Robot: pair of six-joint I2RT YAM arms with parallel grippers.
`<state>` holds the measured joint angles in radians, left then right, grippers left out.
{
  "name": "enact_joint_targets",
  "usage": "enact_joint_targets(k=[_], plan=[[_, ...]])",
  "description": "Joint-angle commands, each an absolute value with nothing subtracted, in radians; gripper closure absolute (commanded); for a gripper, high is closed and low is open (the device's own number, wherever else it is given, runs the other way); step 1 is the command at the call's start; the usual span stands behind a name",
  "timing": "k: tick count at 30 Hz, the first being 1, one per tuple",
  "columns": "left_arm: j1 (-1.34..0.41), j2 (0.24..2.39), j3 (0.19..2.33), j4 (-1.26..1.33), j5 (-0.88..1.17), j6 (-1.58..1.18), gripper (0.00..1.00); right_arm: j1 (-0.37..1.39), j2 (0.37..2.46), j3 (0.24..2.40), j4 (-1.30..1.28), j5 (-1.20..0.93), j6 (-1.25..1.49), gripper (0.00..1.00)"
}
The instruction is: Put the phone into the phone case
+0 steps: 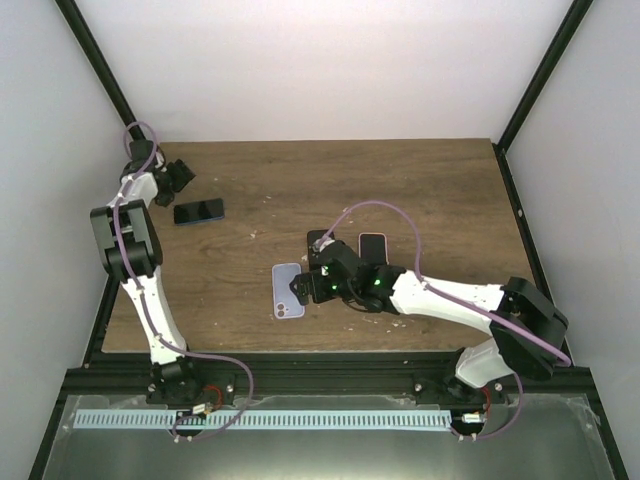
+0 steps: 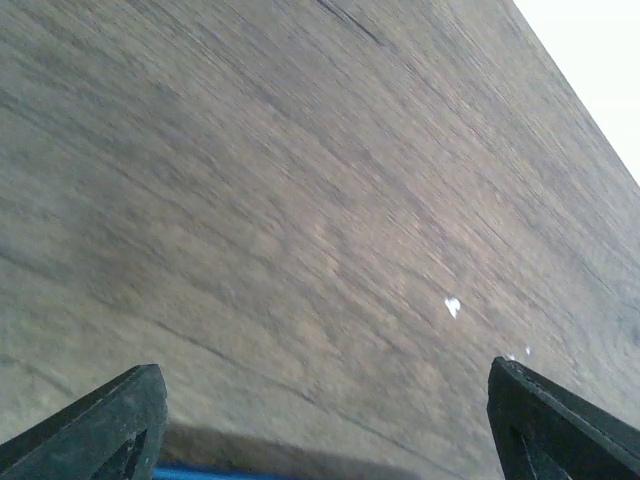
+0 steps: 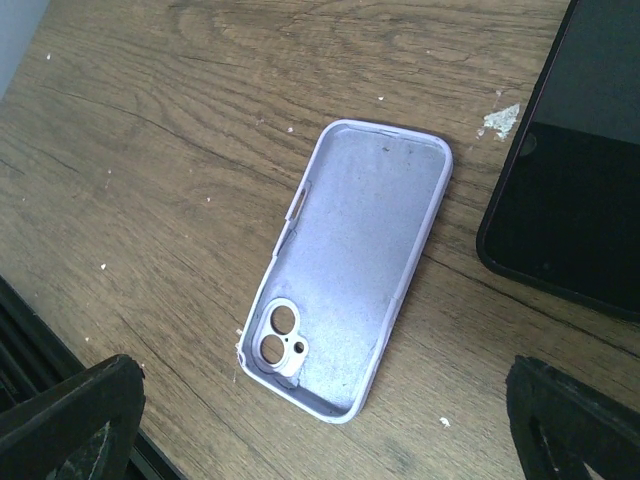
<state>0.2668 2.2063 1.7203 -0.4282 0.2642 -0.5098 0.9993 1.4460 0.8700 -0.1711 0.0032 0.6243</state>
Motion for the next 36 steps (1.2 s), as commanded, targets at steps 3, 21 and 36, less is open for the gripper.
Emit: enact_joint_targets(k=[3,21,36], plan=[[0.293,2.333,1.914,-0.525,0.275,-0.492,0.11,0.988,1.443,0.894,-0.158,0.0,0.606,0.0],[0.29,2.367,1.876,-0.721,0.354,-0.42,0.13,0.971,1.307,0.813,-0.136,0.022,0.627,0.0],[0.214,2.08,1.407,-0.723,0.36,-0.34,0.21,0.968,0.967,0.708,-0.242,0.056,0.631,0.0]])
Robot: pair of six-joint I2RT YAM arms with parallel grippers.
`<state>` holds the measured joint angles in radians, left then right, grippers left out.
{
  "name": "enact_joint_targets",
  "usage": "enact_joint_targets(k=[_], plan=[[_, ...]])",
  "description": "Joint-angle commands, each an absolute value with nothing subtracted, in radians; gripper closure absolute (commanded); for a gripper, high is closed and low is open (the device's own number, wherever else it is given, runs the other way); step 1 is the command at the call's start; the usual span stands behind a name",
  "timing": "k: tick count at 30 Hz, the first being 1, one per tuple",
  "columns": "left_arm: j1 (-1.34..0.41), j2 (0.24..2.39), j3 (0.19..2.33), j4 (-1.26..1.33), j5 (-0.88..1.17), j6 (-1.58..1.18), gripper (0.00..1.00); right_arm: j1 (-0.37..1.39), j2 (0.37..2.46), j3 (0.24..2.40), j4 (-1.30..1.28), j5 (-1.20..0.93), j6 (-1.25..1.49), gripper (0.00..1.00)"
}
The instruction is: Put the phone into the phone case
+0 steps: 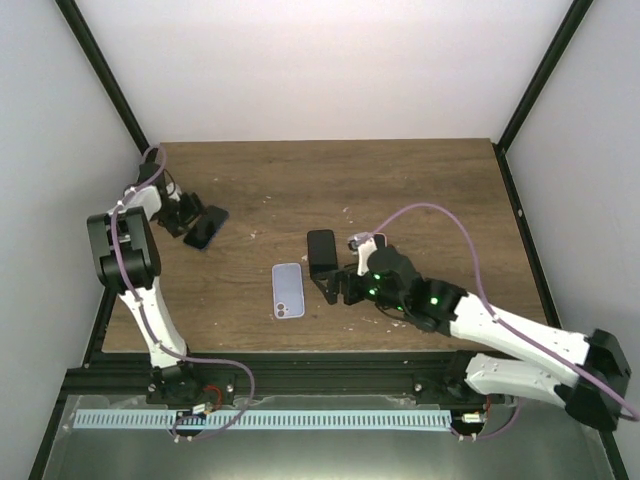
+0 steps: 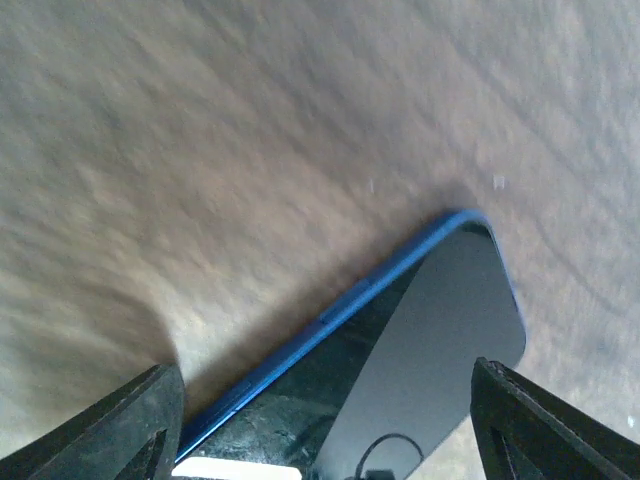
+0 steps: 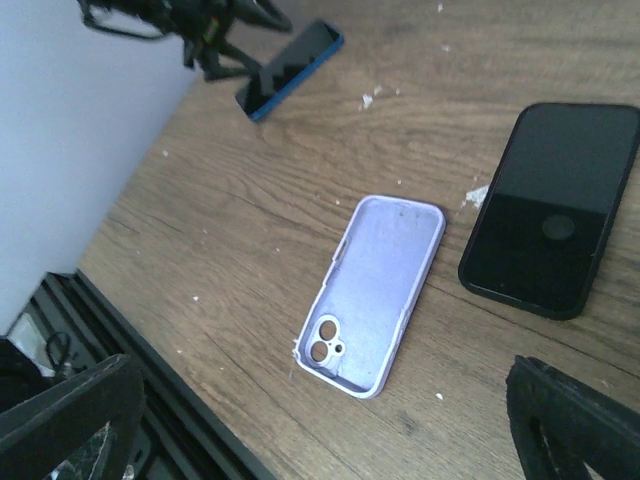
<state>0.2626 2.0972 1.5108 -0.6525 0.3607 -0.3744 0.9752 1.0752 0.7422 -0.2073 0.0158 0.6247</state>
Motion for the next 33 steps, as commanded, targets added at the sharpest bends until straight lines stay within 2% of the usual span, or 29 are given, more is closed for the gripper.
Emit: enact_joint_targets(k=[1,4,9,17,19,26,33], plan=[[0.202,2.066,1.379,-0.713,0.364,-0.339,0.21,0.968,0.938,0.7,-0.247,0.055,0.638,0.0],[0.159,2.02,1.32,-0.688,0.352,-0.331,0.22,0.968,0.865,0.691,-0.277,0.045,0.652,0.0],[0.113,1.973,1.307,-0.712,0.211,-0.293,0.2,0.968,0.783,0.66,-0.287,0.06,0.681,0.0],[0.035,1.972,1.35,-0.722,0.022,-0.219,0.06,0.968,0.752,0.641,-0.273,0.052,0.714,0.0],[0.018,1.985,1.366,-0.729,-0.001,-0.212,0.0,0.968,0.763,0.643,-0.268,0.044,0.713,0.0],[-0.033,2.021,1.424,-0.751,-0.039,-0.161,0.0,0.968,0.817,0.664,-0.252,0.018,0.7,0.0],[-0.035,2.061,1.476,-0.778,-0.055,-0.139,0.05,0.968,0.807,0.655,-0.248,0.028,0.694,0.0]])
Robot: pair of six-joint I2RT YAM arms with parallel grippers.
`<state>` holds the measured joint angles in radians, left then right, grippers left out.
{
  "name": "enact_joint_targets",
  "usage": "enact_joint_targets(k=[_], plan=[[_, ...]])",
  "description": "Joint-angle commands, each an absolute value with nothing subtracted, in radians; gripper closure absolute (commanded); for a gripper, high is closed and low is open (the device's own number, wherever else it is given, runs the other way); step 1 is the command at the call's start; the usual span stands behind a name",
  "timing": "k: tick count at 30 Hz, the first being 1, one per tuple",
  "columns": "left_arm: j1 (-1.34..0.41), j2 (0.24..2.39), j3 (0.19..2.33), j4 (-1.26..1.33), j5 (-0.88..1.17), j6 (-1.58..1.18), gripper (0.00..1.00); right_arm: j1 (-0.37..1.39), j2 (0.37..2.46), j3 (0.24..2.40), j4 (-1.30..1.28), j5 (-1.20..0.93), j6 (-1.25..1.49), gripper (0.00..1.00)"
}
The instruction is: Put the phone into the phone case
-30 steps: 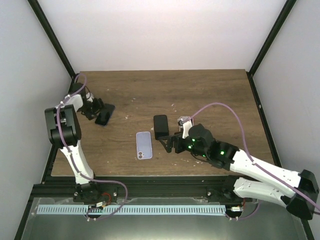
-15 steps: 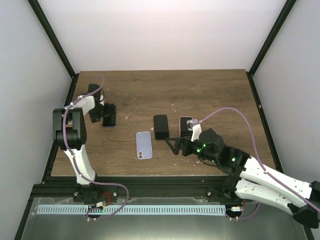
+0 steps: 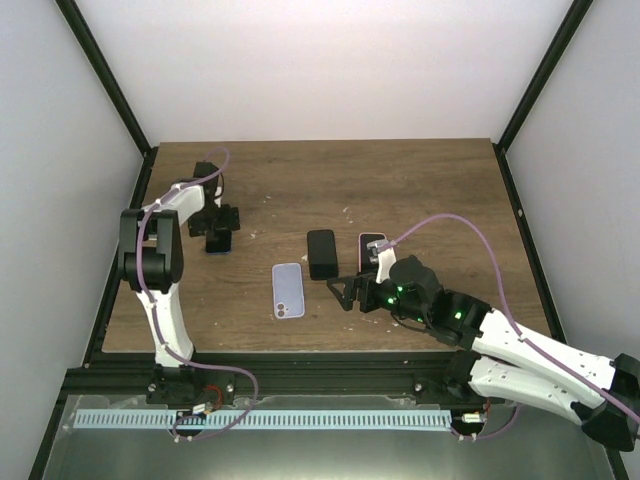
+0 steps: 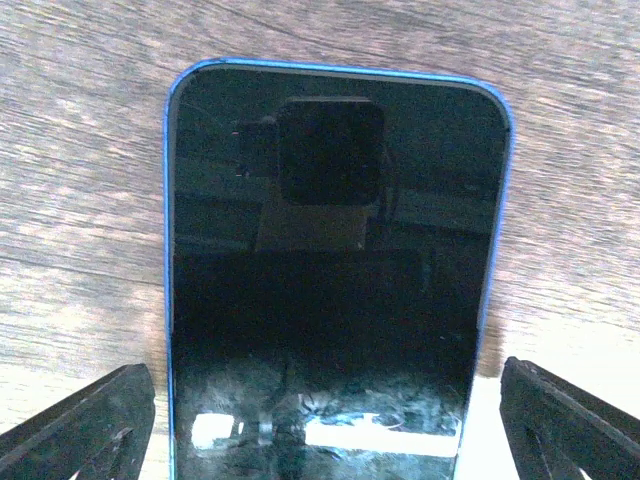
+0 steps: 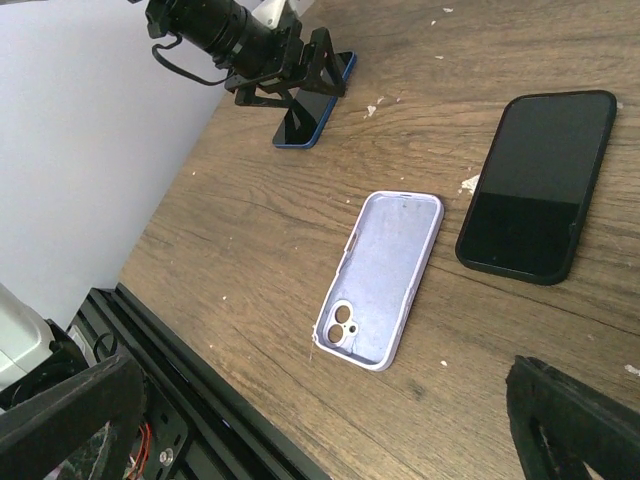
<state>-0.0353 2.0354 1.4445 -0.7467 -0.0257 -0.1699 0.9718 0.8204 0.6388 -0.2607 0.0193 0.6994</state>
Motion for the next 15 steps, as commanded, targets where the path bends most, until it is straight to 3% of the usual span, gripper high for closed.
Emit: enact_joint_targets(k=[1,15], plan=[[-0.035,2.066,1.481,-0.784,-0.056,-0.137,0.07,0.967,0.806,0.654,-0.248,0.03,0.692,0.0],[-0.04,2.084,1.479,-0.803,-0.111,-0.087,0.12,0.968,0.794,0.634,-0.227,0.036,0.7,0.0]])
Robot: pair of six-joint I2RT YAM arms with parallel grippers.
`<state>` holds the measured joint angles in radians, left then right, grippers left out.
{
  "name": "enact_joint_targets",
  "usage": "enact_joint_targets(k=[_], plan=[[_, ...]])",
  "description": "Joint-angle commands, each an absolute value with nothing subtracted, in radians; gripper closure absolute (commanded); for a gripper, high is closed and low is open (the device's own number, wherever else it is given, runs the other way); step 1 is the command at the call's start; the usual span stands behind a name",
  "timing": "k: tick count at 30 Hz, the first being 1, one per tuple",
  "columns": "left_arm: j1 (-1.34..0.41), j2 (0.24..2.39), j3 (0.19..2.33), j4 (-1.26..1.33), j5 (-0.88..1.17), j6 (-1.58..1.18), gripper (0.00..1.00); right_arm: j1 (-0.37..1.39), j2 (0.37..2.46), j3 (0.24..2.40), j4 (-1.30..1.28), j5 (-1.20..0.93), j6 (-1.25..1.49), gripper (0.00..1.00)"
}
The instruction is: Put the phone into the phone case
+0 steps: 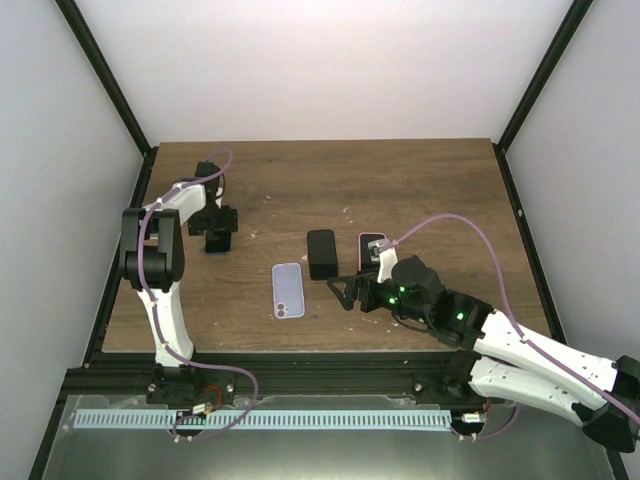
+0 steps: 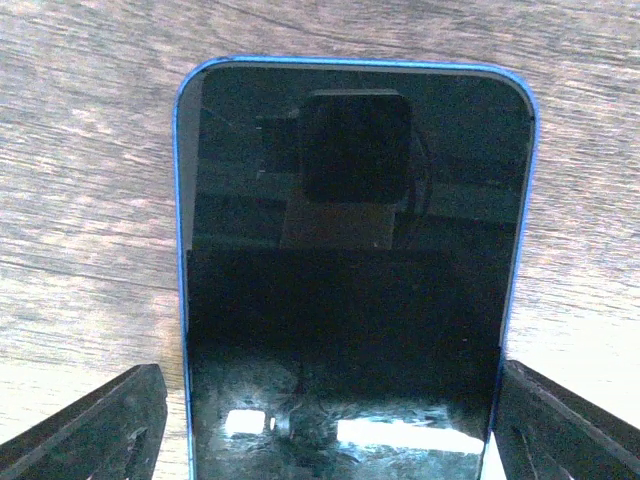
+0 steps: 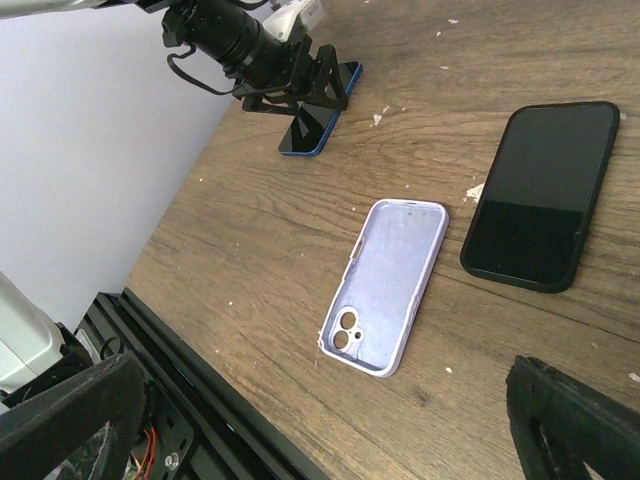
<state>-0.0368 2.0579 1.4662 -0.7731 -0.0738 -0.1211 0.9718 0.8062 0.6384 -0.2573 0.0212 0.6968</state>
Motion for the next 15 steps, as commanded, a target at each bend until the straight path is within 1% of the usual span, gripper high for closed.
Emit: enact_joint_targets(k=[1,10,15], plan=[[-0.041,2.084,1.479,-0.804,-0.108,-0.087,0.14,0.967,0.796,0.636,-0.228,0.034,0.7,0.0],[-0.052,2.099,1.477,-0.815,-0.062,-0.115,0.27,0.968,0.775,0.635,-0.246,0.043,0.701,0.0],[-0.052,2.078,1.457,-0.823,-0.01,-0.145,0.31,0.968,0.764,0.634,-0.248,0.046,0.703,0.0]])
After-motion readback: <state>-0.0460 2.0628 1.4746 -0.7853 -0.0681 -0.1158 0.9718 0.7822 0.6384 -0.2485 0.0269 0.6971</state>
